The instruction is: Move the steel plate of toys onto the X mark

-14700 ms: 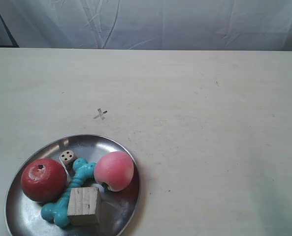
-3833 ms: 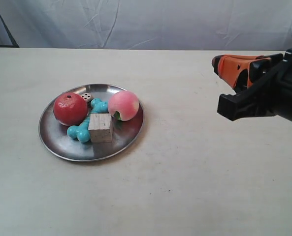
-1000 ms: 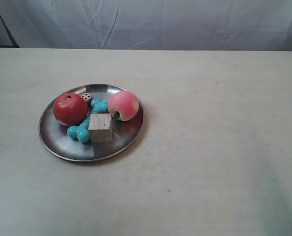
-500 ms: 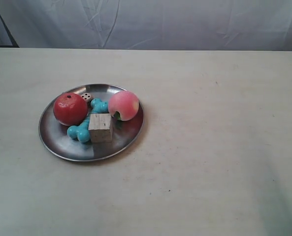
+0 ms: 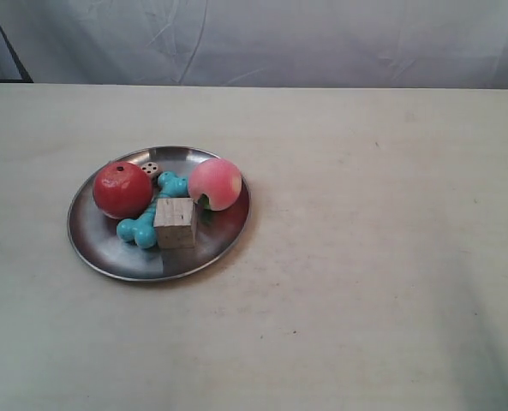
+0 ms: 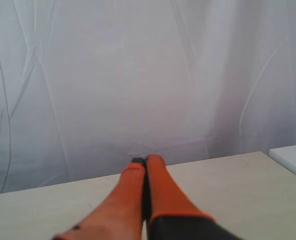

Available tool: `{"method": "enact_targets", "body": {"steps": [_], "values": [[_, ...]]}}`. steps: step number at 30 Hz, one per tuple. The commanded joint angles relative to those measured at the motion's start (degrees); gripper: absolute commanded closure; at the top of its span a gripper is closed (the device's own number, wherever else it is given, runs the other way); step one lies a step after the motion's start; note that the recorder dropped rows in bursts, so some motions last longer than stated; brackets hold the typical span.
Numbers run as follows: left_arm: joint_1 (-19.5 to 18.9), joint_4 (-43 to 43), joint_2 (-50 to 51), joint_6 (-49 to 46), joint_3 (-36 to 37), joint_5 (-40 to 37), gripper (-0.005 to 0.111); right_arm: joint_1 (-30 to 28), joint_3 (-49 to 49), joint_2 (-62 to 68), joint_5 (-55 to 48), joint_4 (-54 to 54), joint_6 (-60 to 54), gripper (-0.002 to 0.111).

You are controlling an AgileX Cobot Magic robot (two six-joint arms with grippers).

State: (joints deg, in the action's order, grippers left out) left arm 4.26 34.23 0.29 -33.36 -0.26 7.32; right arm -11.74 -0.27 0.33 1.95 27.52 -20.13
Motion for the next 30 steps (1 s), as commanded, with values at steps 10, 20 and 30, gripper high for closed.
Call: {"method": "enact_targets", "body": {"steps": [10,20,30], "values": [[0.0,-0.3,-0.3,0.0,0.3,0.1,0.107,-0.2,0.3,-0.3,0.0,0.1,-0.2,0.108],[3.1,-0.3,-0.3,0.0,0.3,0.1,0.107,-0.2,0.3,-0.3,0.0,0.1,-0.2,0.108],[3.1,-0.3,-0.3,0.0,0.3,0.1,0.107,-0.2,0.3,-0.3,0.2,0.1,-0.2,0.108]]}}
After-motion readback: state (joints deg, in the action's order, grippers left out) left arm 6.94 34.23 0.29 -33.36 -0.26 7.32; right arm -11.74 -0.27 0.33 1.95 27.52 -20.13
